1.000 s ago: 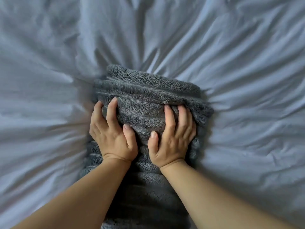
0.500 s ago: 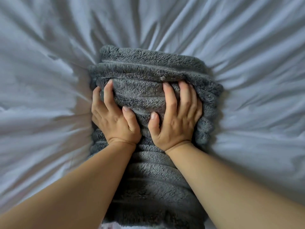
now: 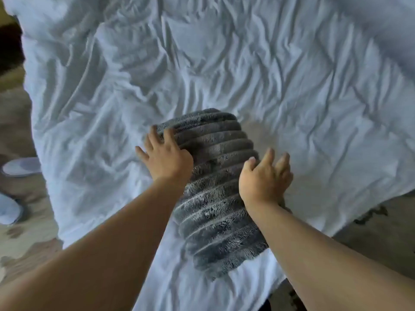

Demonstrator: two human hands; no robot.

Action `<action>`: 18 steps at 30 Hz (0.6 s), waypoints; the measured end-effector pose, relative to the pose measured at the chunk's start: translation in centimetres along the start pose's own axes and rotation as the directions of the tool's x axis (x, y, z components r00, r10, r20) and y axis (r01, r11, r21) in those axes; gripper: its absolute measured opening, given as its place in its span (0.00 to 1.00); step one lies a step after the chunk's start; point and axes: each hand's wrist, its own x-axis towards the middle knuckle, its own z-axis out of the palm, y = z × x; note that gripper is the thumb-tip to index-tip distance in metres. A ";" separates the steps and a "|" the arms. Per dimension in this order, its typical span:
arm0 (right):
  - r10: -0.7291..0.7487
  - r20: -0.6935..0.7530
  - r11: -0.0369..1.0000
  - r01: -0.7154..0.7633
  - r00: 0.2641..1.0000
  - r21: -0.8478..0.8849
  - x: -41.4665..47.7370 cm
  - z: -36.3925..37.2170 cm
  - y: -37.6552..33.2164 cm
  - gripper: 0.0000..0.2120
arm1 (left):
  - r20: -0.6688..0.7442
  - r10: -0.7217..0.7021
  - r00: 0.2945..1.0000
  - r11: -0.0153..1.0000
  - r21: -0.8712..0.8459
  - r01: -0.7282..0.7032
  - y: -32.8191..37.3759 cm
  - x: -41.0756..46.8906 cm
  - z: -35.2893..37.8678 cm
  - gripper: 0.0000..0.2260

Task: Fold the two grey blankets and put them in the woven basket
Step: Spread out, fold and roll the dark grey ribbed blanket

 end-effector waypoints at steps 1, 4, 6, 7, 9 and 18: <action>0.128 0.009 0.992 -0.128 0.992 -0.006 -0.7 -0.6 1.0 0.26 | 0.012 0.168 0.986 0.985 0.040 -0.168 0.9 0.7 -1.0 0.25; 0.339 0.111 0.933 -0.349 0.934 0.083 -1.5 -0.9 4.2 0.24 | 0.116 0.456 0.883 0.885 0.046 -0.463 4.2 1.6 -1.5 0.20; 0.428 0.134 0.868 -0.447 0.894 0.216 -1.2 -0.5 5.6 0.23 | 0.140 0.481 0.866 0.867 0.072 -0.493 5.1 1.8 0.0 0.18; 0.475 0.111 0.835 -0.487 0.873 0.258 -1.0 -0.1 6.1 0.22 | 0.137 0.456 0.879 0.876 0.106 -0.471 5.0 2.1 0.8 0.17; 0.560 0.071 0.784 -0.556 0.825 0.276 -0.9 1.0 6.8 0.22 | 0.120 0.336 0.934 0.927 0.133 -0.350 4.5 2.9 2.0 0.17; 0.613 -0.168 0.768 -0.532 0.772 0.356 -2.6 6.4 6.8 0.28 | 0.092 0.024 0.995 0.990 0.134 -0.036 1.0 5.7 6.7 0.20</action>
